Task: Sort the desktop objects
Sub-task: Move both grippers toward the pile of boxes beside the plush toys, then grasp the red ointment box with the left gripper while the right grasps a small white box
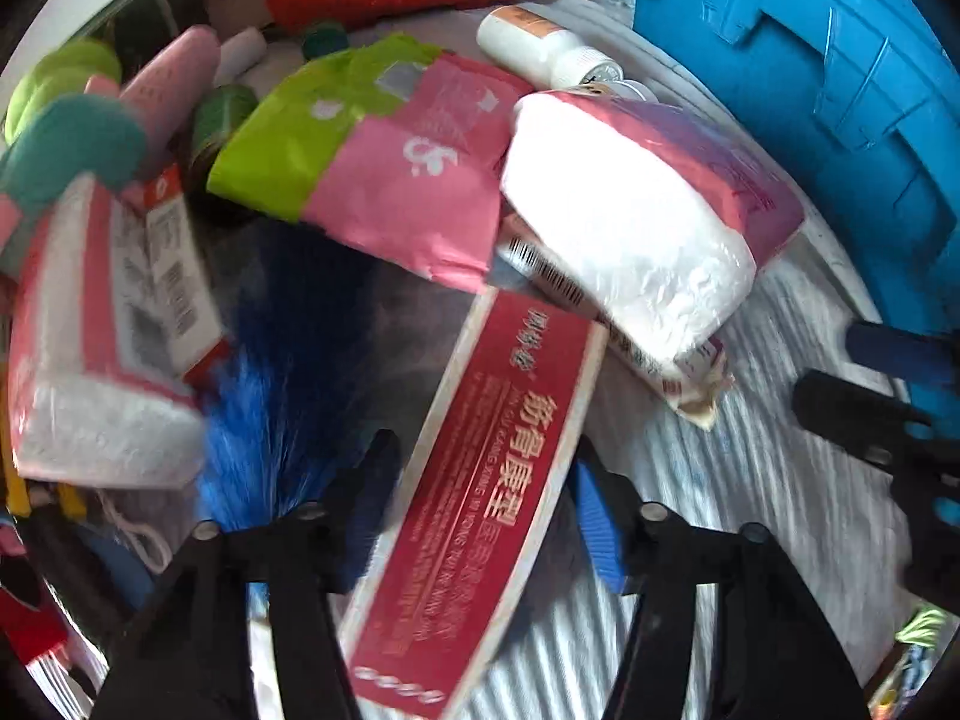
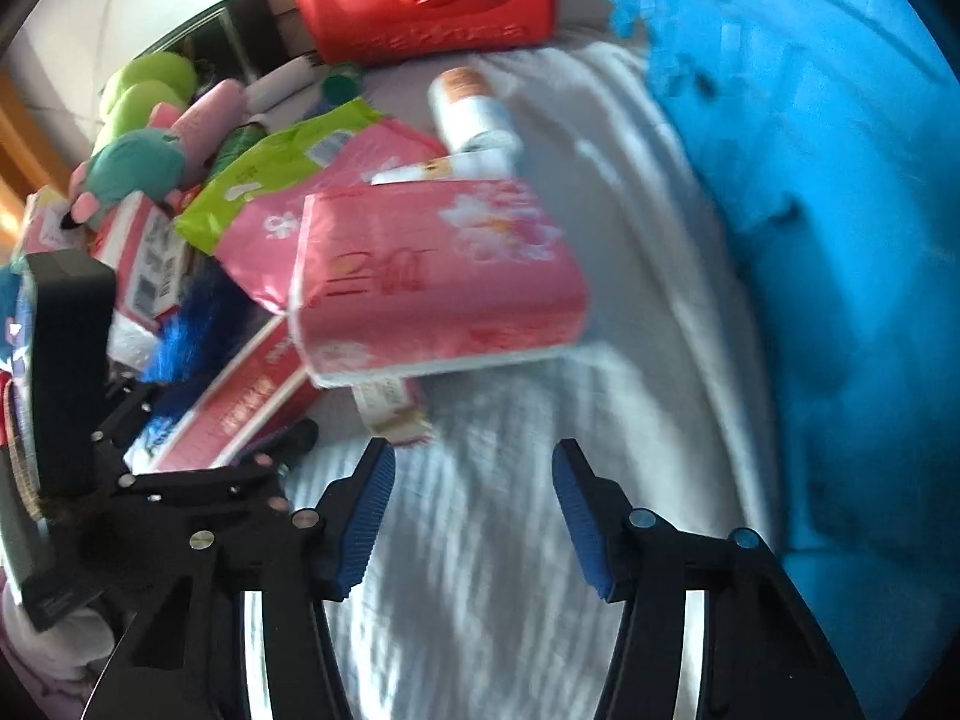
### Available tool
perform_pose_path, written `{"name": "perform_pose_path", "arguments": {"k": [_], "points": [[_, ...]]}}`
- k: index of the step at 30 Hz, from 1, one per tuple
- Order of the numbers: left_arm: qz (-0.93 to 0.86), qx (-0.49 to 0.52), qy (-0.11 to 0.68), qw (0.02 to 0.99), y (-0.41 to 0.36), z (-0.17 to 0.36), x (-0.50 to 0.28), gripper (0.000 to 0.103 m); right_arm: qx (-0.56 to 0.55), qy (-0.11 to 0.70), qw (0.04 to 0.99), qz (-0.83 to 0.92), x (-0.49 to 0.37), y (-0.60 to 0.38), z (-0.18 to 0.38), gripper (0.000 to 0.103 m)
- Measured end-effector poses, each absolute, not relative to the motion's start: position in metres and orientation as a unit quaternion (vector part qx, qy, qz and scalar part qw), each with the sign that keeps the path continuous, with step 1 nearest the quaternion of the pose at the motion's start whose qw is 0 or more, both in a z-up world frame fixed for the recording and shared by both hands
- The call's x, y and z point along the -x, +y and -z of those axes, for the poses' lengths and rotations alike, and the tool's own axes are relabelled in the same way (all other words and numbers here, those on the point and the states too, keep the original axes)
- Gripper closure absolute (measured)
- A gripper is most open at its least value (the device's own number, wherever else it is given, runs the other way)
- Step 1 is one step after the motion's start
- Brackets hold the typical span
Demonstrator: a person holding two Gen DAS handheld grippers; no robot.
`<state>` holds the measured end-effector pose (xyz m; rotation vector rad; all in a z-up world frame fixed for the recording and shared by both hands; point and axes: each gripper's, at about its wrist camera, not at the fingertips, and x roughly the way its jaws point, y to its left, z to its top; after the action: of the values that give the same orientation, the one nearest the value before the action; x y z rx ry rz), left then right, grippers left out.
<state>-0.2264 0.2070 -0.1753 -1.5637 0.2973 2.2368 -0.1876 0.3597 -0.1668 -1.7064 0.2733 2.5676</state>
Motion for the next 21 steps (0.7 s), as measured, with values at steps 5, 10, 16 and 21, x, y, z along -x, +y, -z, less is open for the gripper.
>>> {"name": "perform_pose_path", "arguments": {"k": [5,10,16,21], "points": [[-0.796,0.571,0.081,0.182,0.188,0.169,0.221,0.057,0.560,0.068,-0.011,-0.826,0.212,0.340,0.187,0.048],[-0.800,0.572,0.072,0.166,0.183,0.164,0.217,0.057,0.561,0.032,-0.018,-0.827,0.228,0.324,0.203,0.050],[-0.799,0.578,0.048,0.161,0.176,0.155,0.210,0.057,0.584,0.004,-0.032,-0.811,0.191,0.314,0.195,0.074],[-0.801,0.573,0.044,0.167,0.159,0.147,0.189,0.057,0.622,0.015,-0.035,-0.782,0.137,0.321,0.193,0.072]]}}
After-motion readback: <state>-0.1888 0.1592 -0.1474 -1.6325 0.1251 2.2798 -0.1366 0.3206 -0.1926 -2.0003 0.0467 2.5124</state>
